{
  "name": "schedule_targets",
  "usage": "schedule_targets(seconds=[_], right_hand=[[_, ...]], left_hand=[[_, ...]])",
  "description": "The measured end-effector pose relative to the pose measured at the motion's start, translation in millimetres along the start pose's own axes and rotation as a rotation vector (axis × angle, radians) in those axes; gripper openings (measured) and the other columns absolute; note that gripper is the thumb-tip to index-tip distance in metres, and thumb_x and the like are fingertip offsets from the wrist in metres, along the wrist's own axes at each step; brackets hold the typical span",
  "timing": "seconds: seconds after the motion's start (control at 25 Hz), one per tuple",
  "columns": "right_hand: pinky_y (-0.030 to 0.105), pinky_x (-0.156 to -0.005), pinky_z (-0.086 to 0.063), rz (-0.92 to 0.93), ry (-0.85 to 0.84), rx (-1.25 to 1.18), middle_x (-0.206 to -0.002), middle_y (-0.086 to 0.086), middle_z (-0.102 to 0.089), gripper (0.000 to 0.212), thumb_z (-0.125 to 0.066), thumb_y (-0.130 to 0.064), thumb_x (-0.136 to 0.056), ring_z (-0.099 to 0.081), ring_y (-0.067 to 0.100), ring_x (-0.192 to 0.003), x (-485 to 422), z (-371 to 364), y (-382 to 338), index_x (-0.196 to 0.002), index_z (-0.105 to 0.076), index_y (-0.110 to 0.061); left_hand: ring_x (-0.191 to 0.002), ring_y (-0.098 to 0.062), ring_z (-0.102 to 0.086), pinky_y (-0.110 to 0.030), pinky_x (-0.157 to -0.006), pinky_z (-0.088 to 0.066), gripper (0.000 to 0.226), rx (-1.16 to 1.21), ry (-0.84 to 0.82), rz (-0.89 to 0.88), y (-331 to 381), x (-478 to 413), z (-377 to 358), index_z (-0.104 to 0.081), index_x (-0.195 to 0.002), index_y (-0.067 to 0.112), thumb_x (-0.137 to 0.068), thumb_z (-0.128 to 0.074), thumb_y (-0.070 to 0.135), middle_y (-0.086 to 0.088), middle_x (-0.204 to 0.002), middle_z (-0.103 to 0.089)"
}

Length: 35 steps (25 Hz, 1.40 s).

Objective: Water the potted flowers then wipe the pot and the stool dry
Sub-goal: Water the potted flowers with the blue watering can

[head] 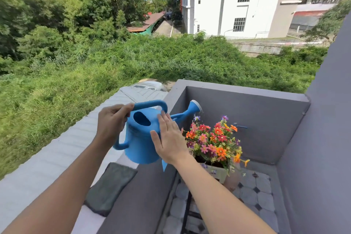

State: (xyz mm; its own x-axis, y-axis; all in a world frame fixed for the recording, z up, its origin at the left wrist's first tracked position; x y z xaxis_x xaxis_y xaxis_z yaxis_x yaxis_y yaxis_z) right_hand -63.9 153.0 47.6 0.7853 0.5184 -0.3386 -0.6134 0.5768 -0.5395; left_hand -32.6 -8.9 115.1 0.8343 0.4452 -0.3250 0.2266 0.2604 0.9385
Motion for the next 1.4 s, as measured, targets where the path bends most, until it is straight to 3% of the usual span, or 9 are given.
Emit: schedule_targets(seconds=[0.16,0.4,0.56,0.64,0.76,0.92,1.08,1.24,1.4], right_hand=[[0.033,-0.120,0.001,0.034,-0.075,0.049,-0.163,0.006,-0.004,0.065,-0.028,-0.045,-0.101,0.000,0.019,-0.150,18.4,4.0,-9.8,-0.153,-0.013,-0.008],[0.033,-0.120,0.002,-0.012,-0.084,0.012,-0.163,0.006,-0.002,0.067,-0.027,-0.045,-0.101,0.003,0.019,-0.150,27.6,4.6,-14.5,-0.153,-0.007,-0.009],[0.033,-0.120,0.002,-0.045,-0.044,-0.037,-0.163,0.006,-0.002,0.068,-0.028,-0.046,-0.100,0.002,0.021,-0.150,24.5,3.0,-15.8,-0.153,-0.006,-0.009],[0.031,-0.119,0.004,-0.049,-0.044,-0.044,-0.163,0.006,-0.001,0.068,-0.028,-0.046,-0.100,0.002,0.020,-0.150,22.1,1.3,-16.7,-0.153,-0.005,-0.010],[0.030,-0.117,0.006,-0.066,-0.030,-0.068,-0.163,0.006,0.001,0.068,-0.028,-0.046,-0.100,0.004,0.020,-0.150,16.7,-1.4,-17.8,-0.153,-0.004,-0.010],[0.033,-0.119,0.005,-0.109,0.045,-0.158,-0.163,0.007,0.000,0.067,-0.030,-0.043,-0.100,0.004,0.022,-0.150,8.8,-2.3,-21.5,-0.153,-0.006,-0.009],[0.035,-0.121,0.002,-0.162,0.121,-0.243,-0.163,0.008,0.001,0.066,-0.030,-0.042,-0.101,0.004,0.022,-0.150,0.6,-1.9,-25.8,-0.153,-0.007,-0.008],[0.034,-0.120,0.003,-0.215,0.135,-0.308,-0.163,0.008,0.001,0.066,-0.029,-0.042,-0.101,0.003,0.022,-0.150,-8.9,1.4,-22.8,-0.153,-0.007,-0.008],[0.035,-0.120,0.001,-0.226,0.106,-0.339,-0.163,0.010,-0.003,0.067,-0.030,-0.043,-0.101,0.001,0.023,-0.150,-16.3,2.3,-19.1,-0.152,-0.009,-0.006]], left_hand=[[-0.034,-0.013,-0.028,-0.023,-0.042,-0.025,0.046,-0.110,0.007,-0.015,10.6,10.8,4.3,-0.055,-0.053,0.003,-0.068,-0.068,0.044,0.005,-0.037,-0.037],[-0.042,-0.018,-0.028,-0.029,-0.048,-0.025,0.052,-0.308,-0.069,-0.041,27.9,4.4,-3.2,-0.051,-0.045,0.015,-0.062,-0.076,0.057,0.010,-0.037,-0.032],[-0.044,-0.016,-0.026,-0.031,-0.049,-0.023,0.057,-0.371,-0.162,-0.087,39.6,-9.4,-15.8,-0.050,-0.049,0.007,-0.059,-0.079,0.055,0.008,-0.041,-0.032],[-0.038,-0.007,-0.030,-0.025,-0.046,-0.025,0.043,-0.416,-0.189,-0.109,48.2,-13.3,-22.5,-0.057,-0.052,0.013,-0.065,-0.081,0.046,0.012,-0.037,-0.038],[-0.038,0.003,-0.047,-0.010,-0.043,-0.036,0.016,-0.448,-0.302,-0.158,62.2,-20.1,-38.3,-0.070,-0.073,0.019,-0.069,-0.079,0.032,0.018,-0.042,-0.058],[-0.052,0.000,-0.055,-0.013,-0.049,-0.044,0.027,-0.492,-0.399,-0.201,68.3,-37.3,-48.2,-0.075,-0.077,0.020,-0.062,-0.078,0.041,0.010,-0.060,-0.070],[-0.051,-0.010,-0.049,-0.023,-0.047,-0.039,0.030,-0.551,-0.402,-0.212,73.0,-51.9,-54.9,-0.074,-0.072,0.016,-0.063,-0.078,0.044,-0.015,-0.066,-0.067],[-0.048,-0.008,-0.040,-0.020,-0.042,-0.033,0.037,-0.596,-0.378,-0.199,76.1,-61.2,-59.0,-0.073,-0.075,0.015,-0.063,-0.074,0.049,-0.012,-0.060,-0.058],[-0.038,-0.008,-0.034,-0.012,-0.034,-0.022,0.033,-0.676,-0.395,-0.184,79.4,-65.2,-65.3,-0.074,-0.081,0.008,-0.072,-0.075,0.039,-0.009,-0.055,-0.049]])
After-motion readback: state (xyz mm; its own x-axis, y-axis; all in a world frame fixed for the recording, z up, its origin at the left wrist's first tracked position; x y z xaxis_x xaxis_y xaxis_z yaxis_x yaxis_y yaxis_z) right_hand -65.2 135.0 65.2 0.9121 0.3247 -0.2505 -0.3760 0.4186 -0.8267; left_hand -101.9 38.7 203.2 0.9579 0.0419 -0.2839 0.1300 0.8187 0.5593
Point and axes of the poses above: each hand's wrist, its own x-axis away from the middle knuckle, its own z-axis out of the back of the hand, y = z × x, the point moved 8 cm from there along -x, towards the middle knuckle
